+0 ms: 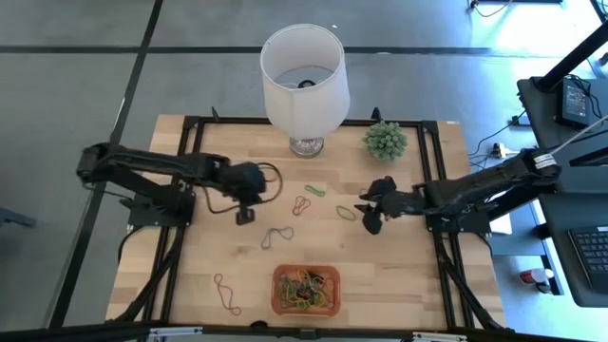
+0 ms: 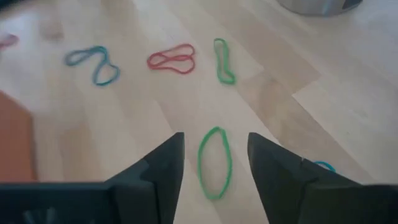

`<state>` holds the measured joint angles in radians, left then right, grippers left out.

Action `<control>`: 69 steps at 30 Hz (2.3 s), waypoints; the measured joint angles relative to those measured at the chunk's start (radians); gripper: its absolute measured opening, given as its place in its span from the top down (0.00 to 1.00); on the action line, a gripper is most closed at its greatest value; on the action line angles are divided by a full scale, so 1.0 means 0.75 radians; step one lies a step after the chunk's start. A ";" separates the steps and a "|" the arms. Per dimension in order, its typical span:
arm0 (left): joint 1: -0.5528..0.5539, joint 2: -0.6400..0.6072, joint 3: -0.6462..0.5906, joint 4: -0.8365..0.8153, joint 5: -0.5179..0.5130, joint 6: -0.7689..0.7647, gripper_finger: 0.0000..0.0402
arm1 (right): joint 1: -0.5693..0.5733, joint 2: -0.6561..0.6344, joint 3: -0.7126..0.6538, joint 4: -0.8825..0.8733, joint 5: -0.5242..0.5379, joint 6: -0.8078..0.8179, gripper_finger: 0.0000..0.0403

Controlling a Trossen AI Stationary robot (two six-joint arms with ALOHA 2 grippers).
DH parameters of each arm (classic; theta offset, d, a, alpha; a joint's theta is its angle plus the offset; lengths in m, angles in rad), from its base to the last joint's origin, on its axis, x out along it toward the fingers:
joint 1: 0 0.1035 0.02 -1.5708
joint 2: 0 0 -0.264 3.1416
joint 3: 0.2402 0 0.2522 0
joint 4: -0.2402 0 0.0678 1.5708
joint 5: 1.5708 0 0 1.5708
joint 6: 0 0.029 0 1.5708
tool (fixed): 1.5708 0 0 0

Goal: Pick and place rubber bands into bin
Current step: Put the green rubber band into the orange bin

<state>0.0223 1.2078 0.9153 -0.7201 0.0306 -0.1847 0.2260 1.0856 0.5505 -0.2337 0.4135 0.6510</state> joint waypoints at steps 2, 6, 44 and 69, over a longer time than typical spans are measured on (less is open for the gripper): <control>0.049 -0.099 -0.089 0.025 0.025 0.018 1.00 | -0.040 0.107 0.074 -0.047 -0.048 0.006 0.55; 0.145 -0.273 -0.236 0.030 0.050 0.062 1.00 | -0.135 0.345 0.240 -0.237 -0.235 0.061 0.55; 0.337 -0.482 -0.429 0.204 0.085 0.136 0.99 | 0.233 0.688 0.960 -0.744 -0.160 0.615 1.00; 0.289 -0.478 -0.429 0.145 0.076 -0.019 0.99 | 0.498 1.785 2.217 -1.165 -0.304 0.628 0.99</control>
<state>0.2388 0.8490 0.5934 -0.6117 0.0875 -0.1990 0.5998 2.4240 2.2131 -1.1078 0.1857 1.1217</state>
